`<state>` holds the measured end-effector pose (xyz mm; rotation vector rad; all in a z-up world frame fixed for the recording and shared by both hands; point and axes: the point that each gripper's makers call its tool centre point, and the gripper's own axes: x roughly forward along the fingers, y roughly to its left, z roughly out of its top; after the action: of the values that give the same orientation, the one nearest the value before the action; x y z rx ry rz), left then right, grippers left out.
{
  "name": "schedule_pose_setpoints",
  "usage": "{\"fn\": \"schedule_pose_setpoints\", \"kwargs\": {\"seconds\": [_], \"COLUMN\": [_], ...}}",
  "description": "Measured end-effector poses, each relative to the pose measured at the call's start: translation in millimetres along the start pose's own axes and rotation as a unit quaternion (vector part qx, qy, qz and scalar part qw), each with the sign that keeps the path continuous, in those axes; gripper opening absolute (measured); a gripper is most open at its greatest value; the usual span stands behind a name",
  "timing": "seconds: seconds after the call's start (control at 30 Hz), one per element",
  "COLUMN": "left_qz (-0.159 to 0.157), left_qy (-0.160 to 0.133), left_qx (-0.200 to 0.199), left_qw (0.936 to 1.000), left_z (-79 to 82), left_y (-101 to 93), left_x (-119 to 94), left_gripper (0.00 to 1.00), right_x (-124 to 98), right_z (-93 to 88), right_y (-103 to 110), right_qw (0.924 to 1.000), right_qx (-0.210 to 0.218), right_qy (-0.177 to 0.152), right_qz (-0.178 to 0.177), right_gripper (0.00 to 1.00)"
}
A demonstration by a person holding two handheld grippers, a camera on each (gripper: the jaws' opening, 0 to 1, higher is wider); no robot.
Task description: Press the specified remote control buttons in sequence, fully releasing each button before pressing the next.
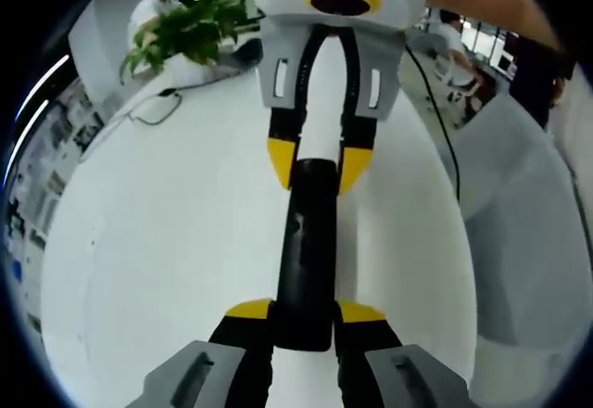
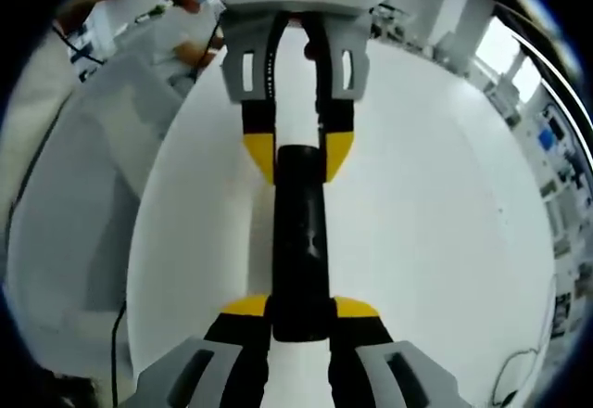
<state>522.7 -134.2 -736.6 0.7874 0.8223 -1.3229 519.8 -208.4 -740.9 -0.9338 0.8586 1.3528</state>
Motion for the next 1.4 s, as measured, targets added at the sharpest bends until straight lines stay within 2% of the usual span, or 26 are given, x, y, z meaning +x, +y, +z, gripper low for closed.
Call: {"fn": "schedule_pose_setpoints", "kwargs": {"seconds": [0.37,0.6,0.9,1.4], "left_qz": [-0.010,-0.017,-0.022,-0.031], "left_qy": [-0.002,-0.002,-0.009,-0.018], "left_qx": [-0.002,0.001,0.000,-0.017], "left_qw": [0.9999,0.9999,0.9997,0.9992], "left_z": [-10.2,-9.5,-8.7,-20.7], "left_y": [-20.9,-38.5,-48.6,-62.8], "left_x": [6,12,19,35], "left_gripper": [0.24,0.24,0.24,0.24], "right_x": [4,9,14,28], "right_z": [0.0,-7.0,-15.0,-21.0], "right_y": [28,43,55,69], "right_qw": [1.0000,0.9999,0.9998,0.9993], "right_qx": [0.000,0.006,0.011,0.015], "right_qy": [0.000,0.000,0.001,-0.009], "right_qz": [0.008,0.014,0.019,0.033], "right_gripper": [0.21,0.21,0.21,0.21]}}
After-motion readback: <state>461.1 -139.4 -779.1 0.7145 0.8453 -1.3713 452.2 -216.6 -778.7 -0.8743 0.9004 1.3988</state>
